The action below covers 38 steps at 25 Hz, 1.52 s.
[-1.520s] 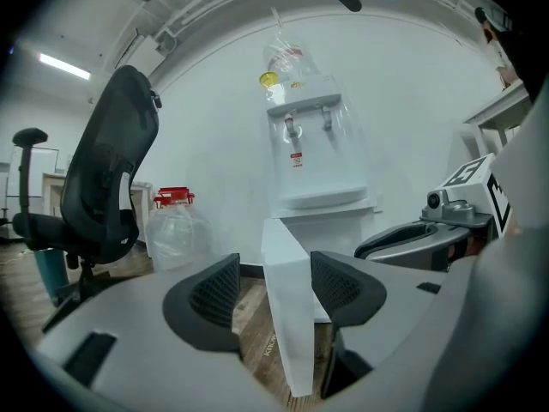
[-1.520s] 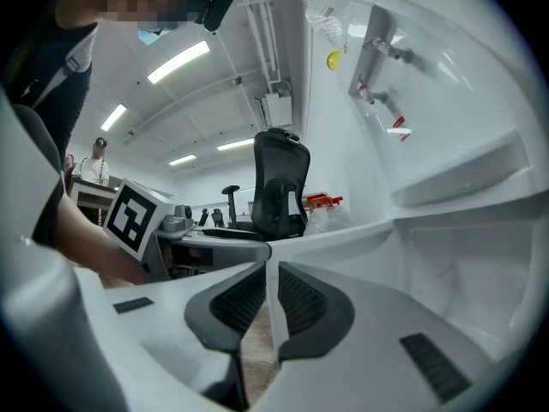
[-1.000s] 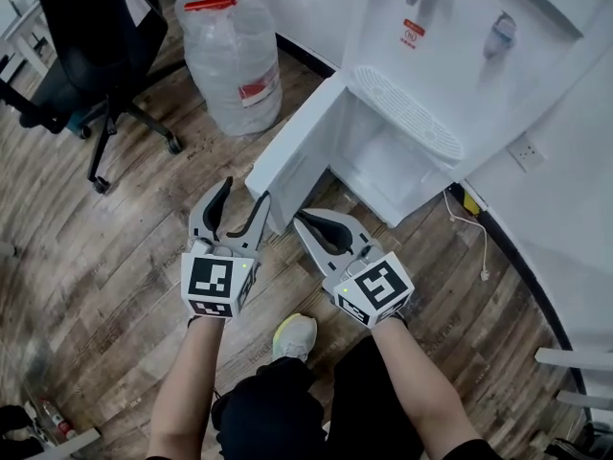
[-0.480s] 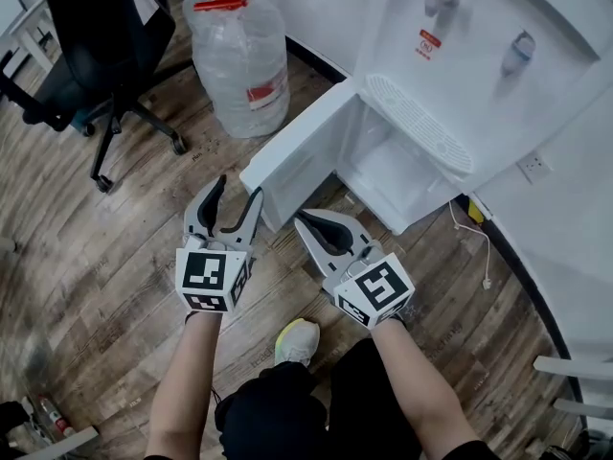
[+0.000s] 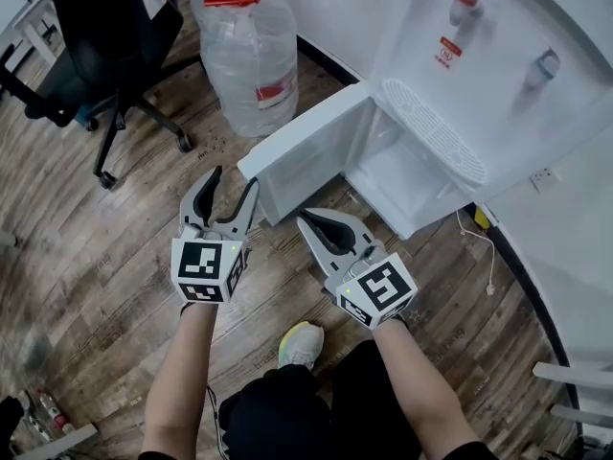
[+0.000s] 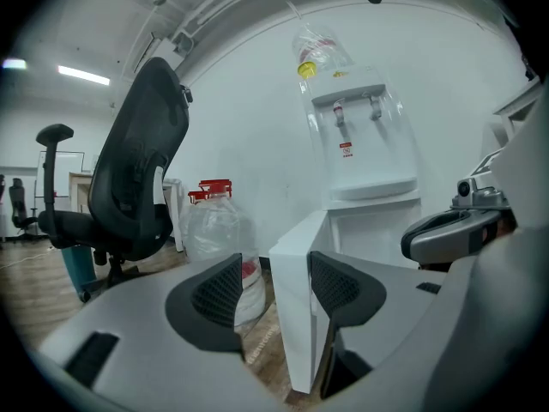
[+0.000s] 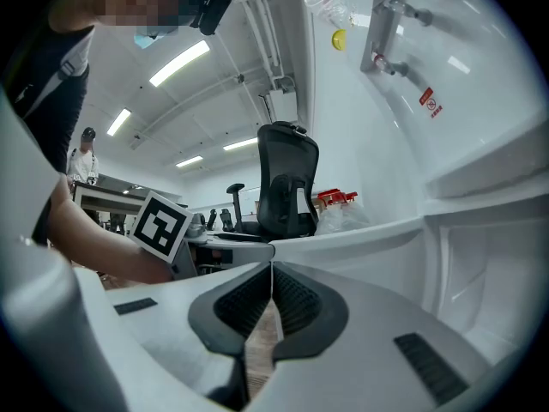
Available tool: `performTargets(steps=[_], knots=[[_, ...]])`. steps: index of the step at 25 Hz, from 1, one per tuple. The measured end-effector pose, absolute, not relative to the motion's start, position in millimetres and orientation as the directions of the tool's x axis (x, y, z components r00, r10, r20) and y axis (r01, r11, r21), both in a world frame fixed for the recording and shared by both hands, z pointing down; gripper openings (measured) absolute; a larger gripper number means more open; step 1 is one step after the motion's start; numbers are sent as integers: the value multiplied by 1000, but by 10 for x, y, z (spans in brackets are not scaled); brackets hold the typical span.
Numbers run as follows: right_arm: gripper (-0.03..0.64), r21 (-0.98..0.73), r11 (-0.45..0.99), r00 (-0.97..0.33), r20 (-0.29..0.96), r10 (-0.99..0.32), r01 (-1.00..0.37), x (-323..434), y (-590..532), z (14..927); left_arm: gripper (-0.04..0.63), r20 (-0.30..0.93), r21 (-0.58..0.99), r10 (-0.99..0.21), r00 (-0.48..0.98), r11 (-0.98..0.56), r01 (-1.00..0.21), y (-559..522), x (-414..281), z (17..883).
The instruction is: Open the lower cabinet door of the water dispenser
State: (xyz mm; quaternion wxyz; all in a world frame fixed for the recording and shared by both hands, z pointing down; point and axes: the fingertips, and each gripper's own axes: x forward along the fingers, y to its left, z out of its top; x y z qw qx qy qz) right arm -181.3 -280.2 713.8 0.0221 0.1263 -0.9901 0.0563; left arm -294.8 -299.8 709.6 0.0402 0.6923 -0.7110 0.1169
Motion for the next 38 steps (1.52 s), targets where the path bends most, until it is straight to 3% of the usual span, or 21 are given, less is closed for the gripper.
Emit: performTargets(steps=[38], knots=[[25, -127, 961, -967, 98, -236, -247, -2017, -3150, 7335, 247, 226, -150, -963, -145, 113, -982, -3541, -3747, 7138]])
